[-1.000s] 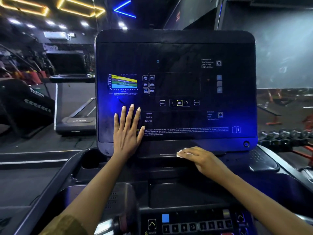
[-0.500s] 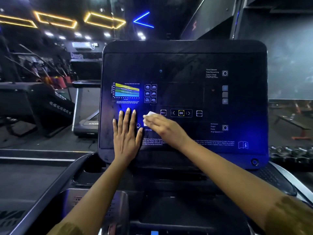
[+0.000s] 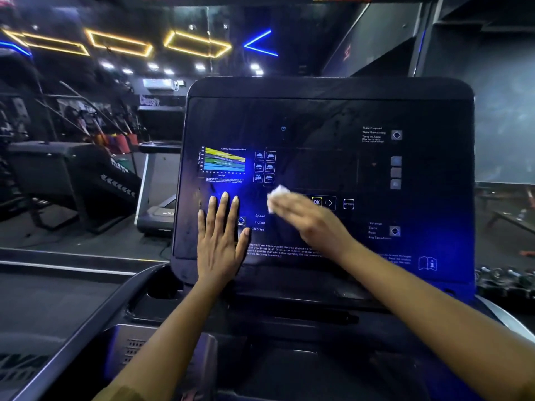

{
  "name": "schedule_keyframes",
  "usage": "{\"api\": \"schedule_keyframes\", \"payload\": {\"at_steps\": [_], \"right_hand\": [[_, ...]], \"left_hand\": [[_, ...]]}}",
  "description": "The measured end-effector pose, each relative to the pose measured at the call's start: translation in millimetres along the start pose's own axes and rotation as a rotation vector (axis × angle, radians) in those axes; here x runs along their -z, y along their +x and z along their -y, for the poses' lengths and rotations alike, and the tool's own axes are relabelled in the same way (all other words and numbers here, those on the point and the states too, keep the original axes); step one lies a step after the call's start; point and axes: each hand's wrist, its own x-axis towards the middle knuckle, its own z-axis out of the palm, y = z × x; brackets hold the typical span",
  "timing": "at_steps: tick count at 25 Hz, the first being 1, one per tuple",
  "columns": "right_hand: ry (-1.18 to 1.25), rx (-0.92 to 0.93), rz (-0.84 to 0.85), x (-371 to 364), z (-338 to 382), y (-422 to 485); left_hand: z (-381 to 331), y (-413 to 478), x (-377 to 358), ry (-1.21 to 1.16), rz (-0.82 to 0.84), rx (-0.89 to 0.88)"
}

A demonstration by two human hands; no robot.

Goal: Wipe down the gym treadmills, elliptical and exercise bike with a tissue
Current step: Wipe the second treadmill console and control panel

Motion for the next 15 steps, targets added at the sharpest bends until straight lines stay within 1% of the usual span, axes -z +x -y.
{"api": "schedule_keyframes", "payload": {"at_steps": [2,3,4,7,10,12,14,15], "right_hand": [[-0.009,-0.175,-0.026,-3,-13,34],[-0.01,-0.217,-0.016,-7,-13,42],[-0.018,-0.219,-0.009,-13,-9,43],[-0.032,-0.1,0.042,-22,13,6],[0.0,0.002,0.156,-17,32,-49],[0.001,0.082,0.21,-8,34,-76],[0.03,0.11,0.184,3,23,-78],[0.057,0.055,0.138,9,14,-69]], "left_hand": [[0,0,0,0.001,-0.001,0.002],[1,0,0,0.004,-0.004,0.002],[2,0,1,0.006,-0.008,0.0],[1,1,-1,0.0,-0.005,-0.008],[1,0,-1,-0.023,-0.004,-0.006],[-4,1,0,-0.049,0.004,-0.043],[-11,9,0,-0.062,0.003,-0.084],[-15,15,0,-0.068,-0.006,-0.088]]}}
